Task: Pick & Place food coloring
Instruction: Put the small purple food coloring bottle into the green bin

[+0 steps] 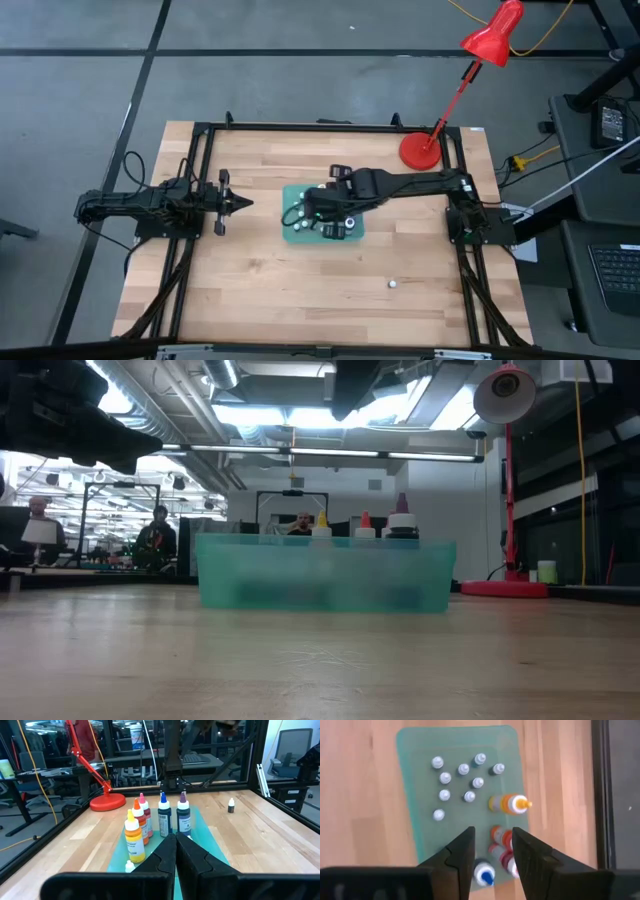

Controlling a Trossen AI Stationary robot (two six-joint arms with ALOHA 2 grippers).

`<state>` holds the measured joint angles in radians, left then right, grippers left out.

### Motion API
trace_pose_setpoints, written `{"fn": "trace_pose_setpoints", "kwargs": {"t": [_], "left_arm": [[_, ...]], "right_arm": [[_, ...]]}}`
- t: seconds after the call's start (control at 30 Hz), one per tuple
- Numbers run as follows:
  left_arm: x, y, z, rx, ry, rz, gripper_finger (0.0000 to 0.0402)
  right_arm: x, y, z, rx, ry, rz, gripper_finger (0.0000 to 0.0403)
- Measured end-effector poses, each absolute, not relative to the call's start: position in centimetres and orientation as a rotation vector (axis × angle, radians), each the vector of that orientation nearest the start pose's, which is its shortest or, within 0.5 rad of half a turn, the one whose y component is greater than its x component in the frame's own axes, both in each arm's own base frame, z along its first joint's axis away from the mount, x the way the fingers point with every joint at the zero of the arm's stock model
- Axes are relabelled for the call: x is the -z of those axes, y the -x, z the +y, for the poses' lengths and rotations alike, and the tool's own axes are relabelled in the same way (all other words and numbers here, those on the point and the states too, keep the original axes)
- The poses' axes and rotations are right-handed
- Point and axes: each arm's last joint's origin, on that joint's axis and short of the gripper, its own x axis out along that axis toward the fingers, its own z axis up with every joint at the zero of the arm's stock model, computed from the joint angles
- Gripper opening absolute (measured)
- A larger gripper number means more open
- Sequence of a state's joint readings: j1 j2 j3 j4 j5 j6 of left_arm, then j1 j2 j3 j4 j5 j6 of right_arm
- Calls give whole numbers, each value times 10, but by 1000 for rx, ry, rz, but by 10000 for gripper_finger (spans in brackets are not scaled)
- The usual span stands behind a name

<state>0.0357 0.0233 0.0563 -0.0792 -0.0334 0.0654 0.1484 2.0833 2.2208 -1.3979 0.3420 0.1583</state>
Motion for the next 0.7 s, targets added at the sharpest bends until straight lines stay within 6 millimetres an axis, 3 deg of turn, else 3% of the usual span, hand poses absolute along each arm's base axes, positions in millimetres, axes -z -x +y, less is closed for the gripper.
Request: {"fn": "trace_pose_setpoints", "kwargs": {"t": [0.17, 0.43, 0.7], "left_arm": [[-173, -95, 4, -68, -65, 48, 4], [-173, -95, 4, -67, -65, 48, 4], [-173, -95, 4, -68, -65, 48, 4]], "right_arm": [[-355, -385, 69, 291, 205, 1206, 132], [-363, -359, 114, 250, 213, 1223, 132], [-365, -337, 164, 161, -2, 1214, 132]]}}
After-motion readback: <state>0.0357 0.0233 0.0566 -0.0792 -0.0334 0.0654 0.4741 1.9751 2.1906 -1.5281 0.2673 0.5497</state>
